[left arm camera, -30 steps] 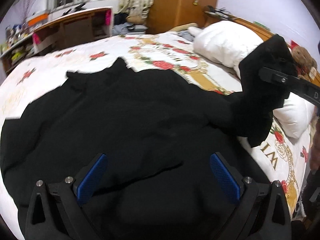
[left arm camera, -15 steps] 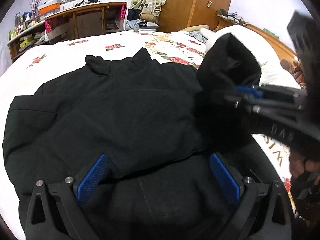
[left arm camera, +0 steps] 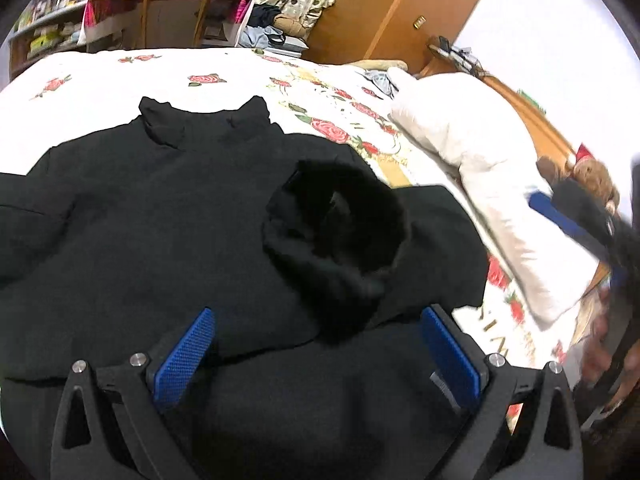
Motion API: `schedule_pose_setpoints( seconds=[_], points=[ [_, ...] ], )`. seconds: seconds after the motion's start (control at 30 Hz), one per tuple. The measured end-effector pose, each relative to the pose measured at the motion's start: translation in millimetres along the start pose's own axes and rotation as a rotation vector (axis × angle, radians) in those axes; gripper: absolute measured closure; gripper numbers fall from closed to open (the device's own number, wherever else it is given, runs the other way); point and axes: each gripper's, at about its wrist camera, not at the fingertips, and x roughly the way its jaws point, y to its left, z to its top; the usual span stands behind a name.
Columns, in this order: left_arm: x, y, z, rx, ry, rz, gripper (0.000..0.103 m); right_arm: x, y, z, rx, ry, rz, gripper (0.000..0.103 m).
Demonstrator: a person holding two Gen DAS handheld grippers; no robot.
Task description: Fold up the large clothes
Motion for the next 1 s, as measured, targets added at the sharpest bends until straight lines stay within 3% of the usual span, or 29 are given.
schedule_pose_setpoints(
  seconds=[0.17,0.33,0.47,0.57,0.67,0.87,0.9,0.93,1.0],
  points=[
    [14,-17,27,-0.047,-0.005,-0.084,0.0,-40,-44,-15,0.101,-0.041,-0.12,0.028],
    [61,-35,42,-0.037,0.089,0.008,0.0,-54,-70,-38,0.154,-0.026,-0.21,0.028],
    [84,-29,47,-0.117,0.129,0.119,0.0,-52,-80,-48,0.158,-0.008,-0.205,0.028],
    [87,-30,44,-0.099,0.121,0.22,0.011,-50,-84,-55,0.142,-0.001,-0.224,0.028],
    [88,-26,41,-0.09,0.121,0.228,0.016,-45,-89,-63,0.146,0.005,-0.23,0.028],
    [94,-17,40,-0.103,0.153,0.182,0.051,-26,-90,-65,0.147,0.037,-0.26,0.028],
    [95,-18,41,-0.093,0.155,0.174,0.07,-23,-89,-65,0.144,0.044,-0.266,0.028],
    [94,-18,41,-0.098,0.157,0.15,0.082,-21,-87,-65,0.14,0.045,-0.265,0.028],
    [90,-19,43,-0.11,0.143,0.129,0.085,-19,-84,-65,0.138,0.047,-0.264,0.028]
  ],
)
